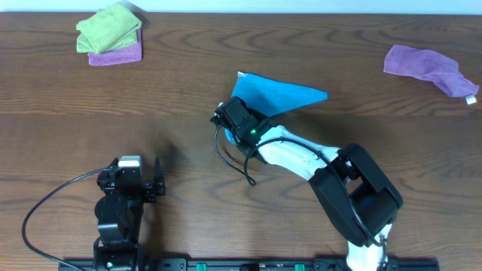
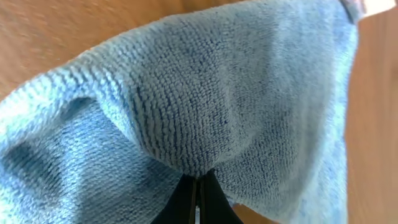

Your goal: Fold the cloth

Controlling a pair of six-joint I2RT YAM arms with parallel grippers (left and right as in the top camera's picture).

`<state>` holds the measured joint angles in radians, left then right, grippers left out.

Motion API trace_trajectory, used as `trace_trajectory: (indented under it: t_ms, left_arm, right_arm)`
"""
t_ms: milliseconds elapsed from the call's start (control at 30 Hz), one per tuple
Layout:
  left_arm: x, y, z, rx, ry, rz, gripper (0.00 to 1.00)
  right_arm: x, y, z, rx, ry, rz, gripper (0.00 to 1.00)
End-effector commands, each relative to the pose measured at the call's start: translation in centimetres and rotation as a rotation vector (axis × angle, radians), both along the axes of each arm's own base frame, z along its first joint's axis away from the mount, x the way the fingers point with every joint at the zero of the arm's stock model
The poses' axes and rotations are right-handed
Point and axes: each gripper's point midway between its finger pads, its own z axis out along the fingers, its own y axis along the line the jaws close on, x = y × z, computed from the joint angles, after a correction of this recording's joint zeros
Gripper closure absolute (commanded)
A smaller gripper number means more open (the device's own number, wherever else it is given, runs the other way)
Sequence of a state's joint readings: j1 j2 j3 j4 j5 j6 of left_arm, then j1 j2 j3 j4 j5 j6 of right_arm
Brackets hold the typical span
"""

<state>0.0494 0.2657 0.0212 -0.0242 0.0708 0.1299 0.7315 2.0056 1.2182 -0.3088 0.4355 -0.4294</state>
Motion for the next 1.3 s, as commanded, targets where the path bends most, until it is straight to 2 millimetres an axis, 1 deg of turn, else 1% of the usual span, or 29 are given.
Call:
trace_trajectory:
  t_ms: [0, 133, 333, 467, 600, 667, 733, 767, 800, 833, 900, 933, 967, 1067, 1200, 1267]
  left_arm:
    - [-0.6, 0.1, -1.8, 0.008, 0.06, 0.008, 0.05]
    - [-0.6, 0.1, -1.8, 0.007, 0.06, 0.008, 0.05]
    - [-0.6, 0.1, -1.8, 0.007, 0.06, 0.008, 0.05]
    - [-0.6, 0.1, -1.8, 0.008, 0.06, 0.008, 0.05]
    - [-0.6, 0.1, -1.8, 0.008, 0.06, 0.008, 0.05]
    - [-0.6, 0.1, -1.8, 0.007, 0.06, 0.008, 0.05]
    - [-0.6, 0.1, -1.8, 0.008, 0.06, 0.008, 0.05]
    - [-0.6, 0.1, -1.8, 0.007, 0.06, 0.009, 0.05]
    - [-0.6, 0.1, -1.8, 0.008, 0.06, 0.008, 0.05]
    - [-0.6, 0.1, -1.8, 0.008, 0.06, 0.008, 0.05]
    - [-0.6, 0.1, -1.8, 0.007, 0.06, 0.008, 0.05]
    - [-0.6, 0.1, -1.8, 0.008, 0.06, 0.008, 0.05]
    - [-0.6, 0.1, -1.8, 0.007, 0.06, 0.008, 0.05]
    - [-0.6, 0.1, -1.8, 0.007, 0.06, 0.008, 0.05]
    - [-0.6, 0.1, -1.8, 0.007, 0.06, 0.008, 0.05]
    - [-0.6, 0.1, -1.8, 0.008, 0.06, 0.008, 0.04]
  right_arm:
    - [1.5, -1.7, 1.6, -0.069, -0.095, -0.078, 0.99]
    - [2.0, -2.8, 4.0, -0.108, -0.166, -0.113, 0.99]
    - [1.7, -3.1, 7.8, -0.076, -0.203, -0.11, 0.99]
    - [1.4, -3.7, 9.5, -0.088, -0.221, -0.115, 0.99]
    - [1.2, -4.5, 10.6, -0.111, -0.238, -0.129, 0.99]
    - [0.9, -4.7, 10.6, -0.125, -0.225, -0.127, 0.99]
    - [0.7, -4.9, 10.4, -0.135, -0.214, -0.126, 0.9]
    - [0.6, -5.0, 10.4, -0.138, -0.211, -0.125, 0.88]
    - [0.6, -5.0, 10.3, -0.137, -0.21, -0.127, 0.83]
    - [0.6, -5.0, 10.3, -0.136, -0.21, -0.128, 0.74]
    - [0.6, -5.0, 10.3, -0.137, -0.21, -0.128, 0.65]
    - [0.5, -5.1, 10.3, -0.14, -0.208, -0.128, 0.69]
    - [0.4, -5.2, 10.2, -0.147, -0.2, -0.126, 0.7]
    - [-0.1, -5.6, 9.8, -0.142, -0.179, -0.158, 0.72]
    - [-2.5, -6.1, 7.9, -0.11, -0.055, -0.195, 0.74]
    - [-4.1, -5.5, 6.8, -0.075, 0.027, -0.193, 0.73]
